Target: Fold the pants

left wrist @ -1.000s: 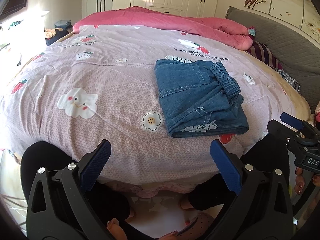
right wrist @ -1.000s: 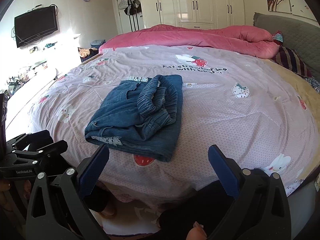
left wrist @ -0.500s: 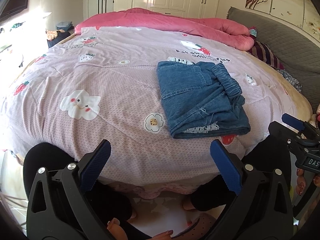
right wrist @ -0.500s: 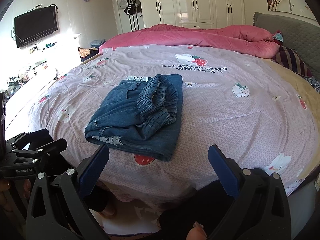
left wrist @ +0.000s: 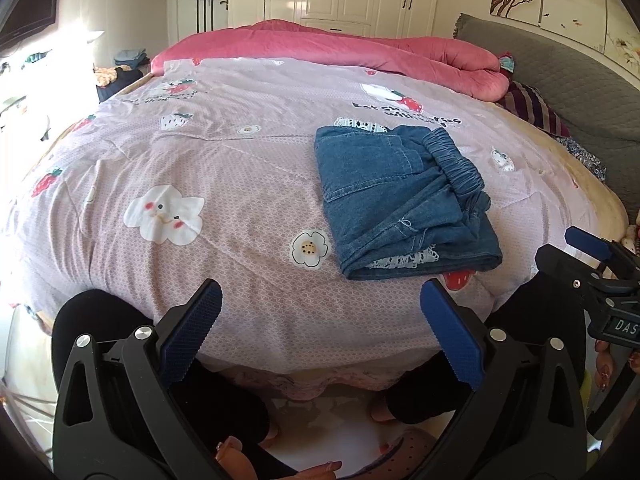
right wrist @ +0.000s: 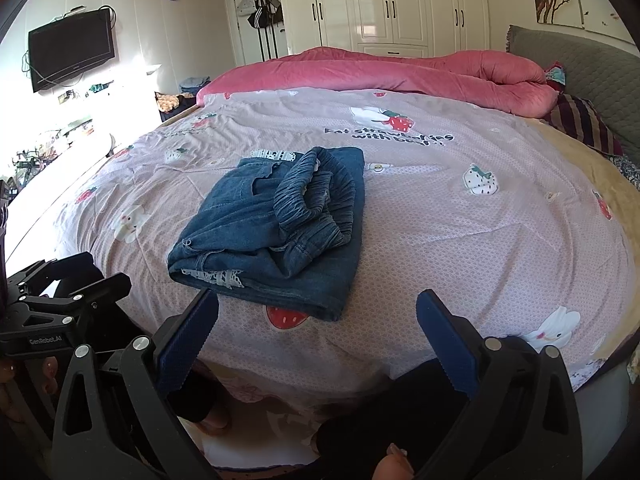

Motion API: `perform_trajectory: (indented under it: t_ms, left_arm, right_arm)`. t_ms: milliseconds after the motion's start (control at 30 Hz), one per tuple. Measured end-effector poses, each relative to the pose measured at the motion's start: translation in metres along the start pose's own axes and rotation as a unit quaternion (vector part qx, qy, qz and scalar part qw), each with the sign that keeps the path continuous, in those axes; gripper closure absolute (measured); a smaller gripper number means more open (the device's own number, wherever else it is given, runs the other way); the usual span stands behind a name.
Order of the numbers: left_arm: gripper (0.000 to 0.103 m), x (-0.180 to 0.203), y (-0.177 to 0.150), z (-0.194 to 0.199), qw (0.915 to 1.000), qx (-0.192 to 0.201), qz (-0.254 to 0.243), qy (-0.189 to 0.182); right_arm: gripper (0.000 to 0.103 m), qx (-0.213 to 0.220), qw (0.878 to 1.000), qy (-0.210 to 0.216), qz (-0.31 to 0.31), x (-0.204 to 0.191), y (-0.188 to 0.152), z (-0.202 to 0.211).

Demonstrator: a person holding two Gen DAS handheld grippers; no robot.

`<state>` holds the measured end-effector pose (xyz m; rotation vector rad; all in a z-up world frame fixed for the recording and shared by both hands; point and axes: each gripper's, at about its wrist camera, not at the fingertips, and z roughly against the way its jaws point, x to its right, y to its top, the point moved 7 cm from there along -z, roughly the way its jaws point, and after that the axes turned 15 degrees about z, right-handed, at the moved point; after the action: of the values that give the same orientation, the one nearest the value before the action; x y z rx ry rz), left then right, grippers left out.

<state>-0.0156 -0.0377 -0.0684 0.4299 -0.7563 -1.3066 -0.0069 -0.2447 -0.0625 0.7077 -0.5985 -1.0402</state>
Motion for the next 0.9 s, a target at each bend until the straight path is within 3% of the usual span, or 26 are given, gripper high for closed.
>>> perform_trajectory:
  t_ms: [900]
  left_arm:
    - [0.01,0.004,-0.001,-0.0005,0.9999,0.002,-0.009,0.006]
  right_arm:
    - [0.004,-0.006,1.0,-0.004,-0.002,0.0015,-0.003,-0.0028]
